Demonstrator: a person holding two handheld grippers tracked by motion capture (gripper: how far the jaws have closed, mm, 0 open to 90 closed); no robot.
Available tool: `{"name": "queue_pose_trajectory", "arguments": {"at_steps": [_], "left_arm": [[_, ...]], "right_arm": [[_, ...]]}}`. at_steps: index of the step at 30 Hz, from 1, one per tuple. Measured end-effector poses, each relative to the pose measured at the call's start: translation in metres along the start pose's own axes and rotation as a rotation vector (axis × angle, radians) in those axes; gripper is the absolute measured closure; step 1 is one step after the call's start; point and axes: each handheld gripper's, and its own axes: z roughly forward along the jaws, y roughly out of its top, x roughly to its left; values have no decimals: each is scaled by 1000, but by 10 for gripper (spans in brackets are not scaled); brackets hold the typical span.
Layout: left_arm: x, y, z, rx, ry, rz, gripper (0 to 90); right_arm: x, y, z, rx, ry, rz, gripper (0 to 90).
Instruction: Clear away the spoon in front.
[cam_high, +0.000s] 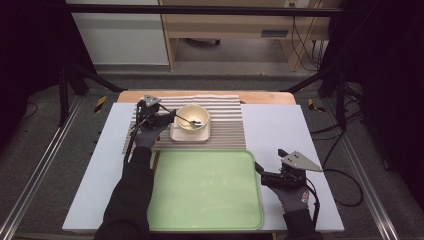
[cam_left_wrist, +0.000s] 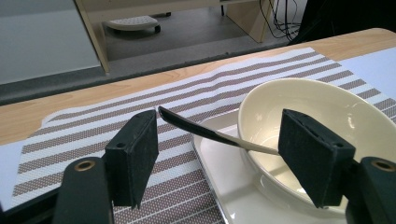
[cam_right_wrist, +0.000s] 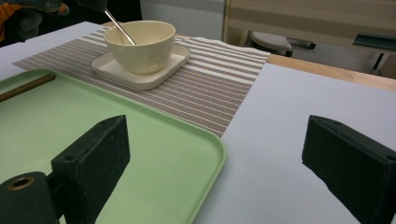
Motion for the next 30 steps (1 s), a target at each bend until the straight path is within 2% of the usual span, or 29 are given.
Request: {"name": "queue_pose_trajectory", "arguments": {"at_steps": [3,6,10,19,26,30], "left_arm": [[1,-2,4,-13,-4,-13,294],[0,-3,7,-13,-7,-2,316],[0,-5,12,-22,-6,-20,352],[-2,-8,18,-33,-2,-17,491],[0,-9,18,-25,-7,-31,603],[-2,-8,18,-42,-18,-44,639]], "right_arm": [[0,0,0,1,1,2,79],[0,0,0,2,-2,1,79],[0,-1,1,5,-1,1,79],[0,-1,1,2,-1,2,80],[0,-1,1,2,0,2,79],[0,-1,1,3,-1,3,80]]}}
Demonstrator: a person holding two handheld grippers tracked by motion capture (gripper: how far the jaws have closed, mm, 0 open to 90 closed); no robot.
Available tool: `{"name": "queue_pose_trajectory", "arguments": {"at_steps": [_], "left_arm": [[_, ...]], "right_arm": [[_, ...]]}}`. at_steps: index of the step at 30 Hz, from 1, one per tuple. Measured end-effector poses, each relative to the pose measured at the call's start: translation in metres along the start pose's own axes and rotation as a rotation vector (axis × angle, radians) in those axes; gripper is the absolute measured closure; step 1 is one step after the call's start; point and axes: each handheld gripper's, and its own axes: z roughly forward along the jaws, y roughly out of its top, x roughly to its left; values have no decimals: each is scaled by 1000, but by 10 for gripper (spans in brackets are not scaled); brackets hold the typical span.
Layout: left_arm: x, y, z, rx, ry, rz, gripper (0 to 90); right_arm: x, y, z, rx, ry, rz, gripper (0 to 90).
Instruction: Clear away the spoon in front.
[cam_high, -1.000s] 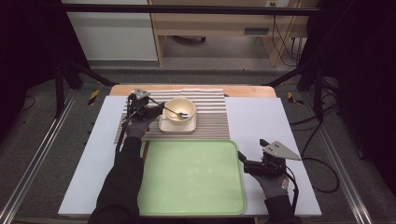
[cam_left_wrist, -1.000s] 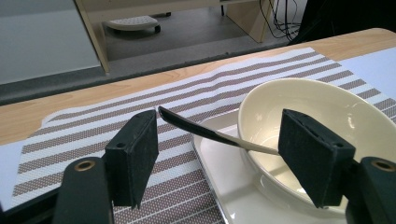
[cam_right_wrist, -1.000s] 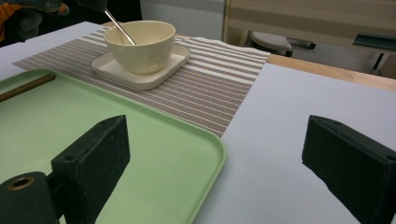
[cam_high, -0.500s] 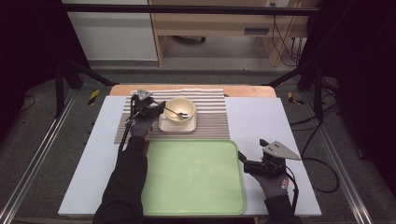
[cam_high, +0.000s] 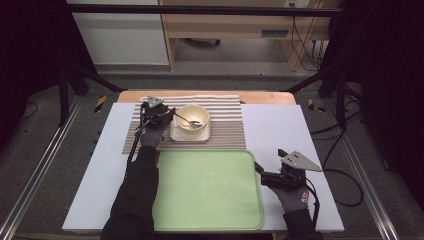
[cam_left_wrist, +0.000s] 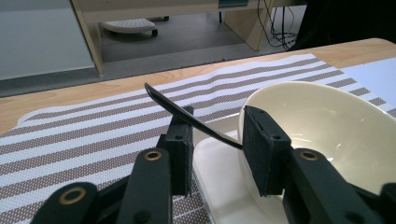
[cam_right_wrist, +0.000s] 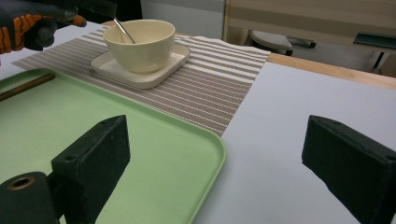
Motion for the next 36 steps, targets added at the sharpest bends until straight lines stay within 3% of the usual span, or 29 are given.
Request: {"name": "queue_pose_trajectory", "arguments": {"at_steps": [6,22,36], "left_arm": [[-2,2,-4,-8,-12,6,671],[-22,6,-16,-46,-61,81,784],[-31,5,-24,-81,-111,98,851]], "right_arm": [[0,0,0,-2,1,-1,80],[0,1,-1,-3,3,1,80],[1,1,0,-2,4,-4,80]]}}
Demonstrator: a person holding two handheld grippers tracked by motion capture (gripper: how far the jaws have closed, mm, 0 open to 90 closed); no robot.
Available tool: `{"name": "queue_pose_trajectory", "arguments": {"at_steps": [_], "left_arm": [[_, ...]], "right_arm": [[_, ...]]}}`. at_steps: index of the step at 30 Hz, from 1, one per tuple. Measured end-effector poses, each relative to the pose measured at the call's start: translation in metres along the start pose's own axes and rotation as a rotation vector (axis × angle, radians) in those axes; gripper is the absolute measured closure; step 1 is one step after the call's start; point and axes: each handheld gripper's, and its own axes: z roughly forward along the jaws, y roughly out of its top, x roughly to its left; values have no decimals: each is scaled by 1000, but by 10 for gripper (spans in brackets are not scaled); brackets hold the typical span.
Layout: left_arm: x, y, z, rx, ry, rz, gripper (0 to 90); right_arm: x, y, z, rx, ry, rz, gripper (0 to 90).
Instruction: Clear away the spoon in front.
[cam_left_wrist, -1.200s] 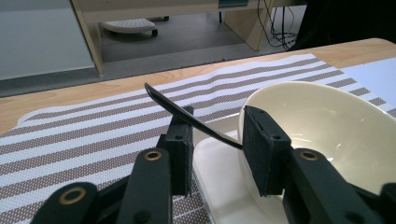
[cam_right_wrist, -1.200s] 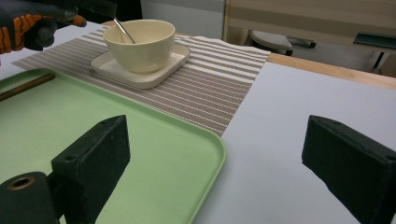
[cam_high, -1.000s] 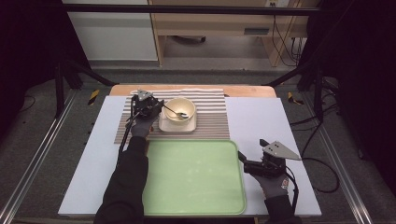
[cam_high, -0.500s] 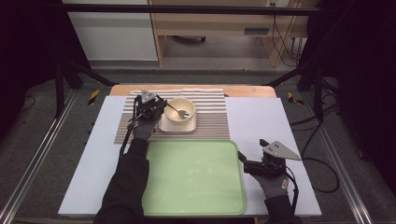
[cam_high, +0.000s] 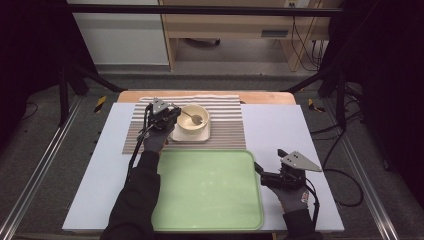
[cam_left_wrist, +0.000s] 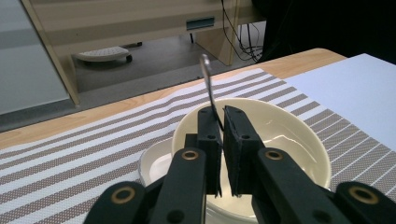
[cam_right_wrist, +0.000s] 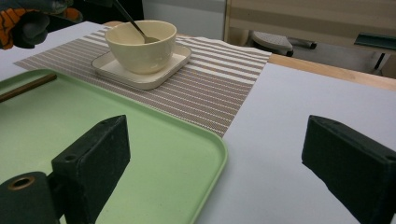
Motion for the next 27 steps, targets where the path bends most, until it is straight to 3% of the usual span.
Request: {"name": "queue_pose_trajectory", "arguments": {"at_steps": [15,27], "left_arm": [[-14,-3,-8,-9,-41,53,884],[-16,4,-23,-56,-19,72,889]], "right_arm": [[1,0,0,0,0,-2,81],[1,1,-1,-3,0,-5,81]]}}
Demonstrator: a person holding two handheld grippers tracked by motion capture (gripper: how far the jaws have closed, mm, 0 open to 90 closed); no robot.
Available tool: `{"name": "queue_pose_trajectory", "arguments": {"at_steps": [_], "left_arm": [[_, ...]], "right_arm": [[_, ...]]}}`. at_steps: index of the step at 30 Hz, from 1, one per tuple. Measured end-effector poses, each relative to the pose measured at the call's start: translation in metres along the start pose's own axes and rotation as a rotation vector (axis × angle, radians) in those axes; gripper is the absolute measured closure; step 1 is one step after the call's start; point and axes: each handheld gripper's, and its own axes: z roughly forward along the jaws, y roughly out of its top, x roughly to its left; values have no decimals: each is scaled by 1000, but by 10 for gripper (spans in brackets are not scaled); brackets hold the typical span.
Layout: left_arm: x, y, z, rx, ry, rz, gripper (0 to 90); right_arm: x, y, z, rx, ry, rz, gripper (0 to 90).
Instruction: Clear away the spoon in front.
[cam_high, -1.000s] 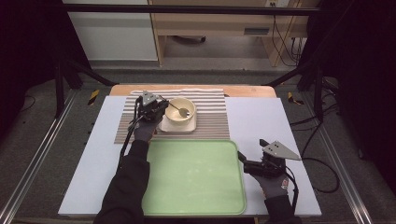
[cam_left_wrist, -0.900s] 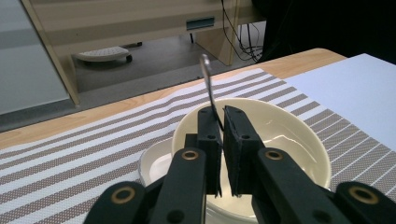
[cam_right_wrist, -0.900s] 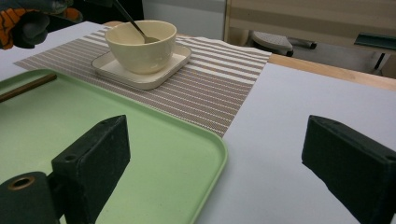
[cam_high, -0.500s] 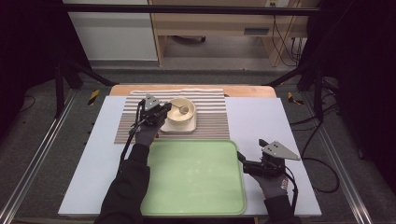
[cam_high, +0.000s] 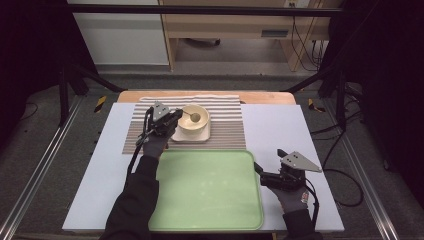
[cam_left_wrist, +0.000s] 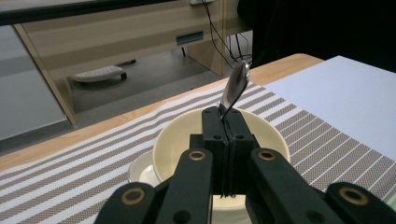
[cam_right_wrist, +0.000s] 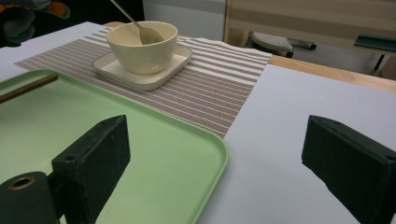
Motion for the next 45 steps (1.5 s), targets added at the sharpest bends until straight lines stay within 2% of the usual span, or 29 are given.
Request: {"name": "queue_pose_trajectory", "arguments": {"at_steps": [8,14,27,31,40,45], "left_arm": [[2,12,-19,-52,11,-6,889],[3,21,-35,-82,1,-11,889],[-4,30,-71,-134,-28,19,890],[-8,29,-82,-138,-46,22,890],[-23,28,-109,-141,-61,87,890],[-32,22,-125,-125,-88,86,890]], "right_arm": [[0,0,0,-2,1,1,81],[0,0,-1,-3,-2,2,81],[0,1,-1,-1,-3,2,81],[0,1,-1,-1,-4,3,80],[1,2,-2,-9,-5,5,81],[1,1,-2,-9,-5,4,81]]}}
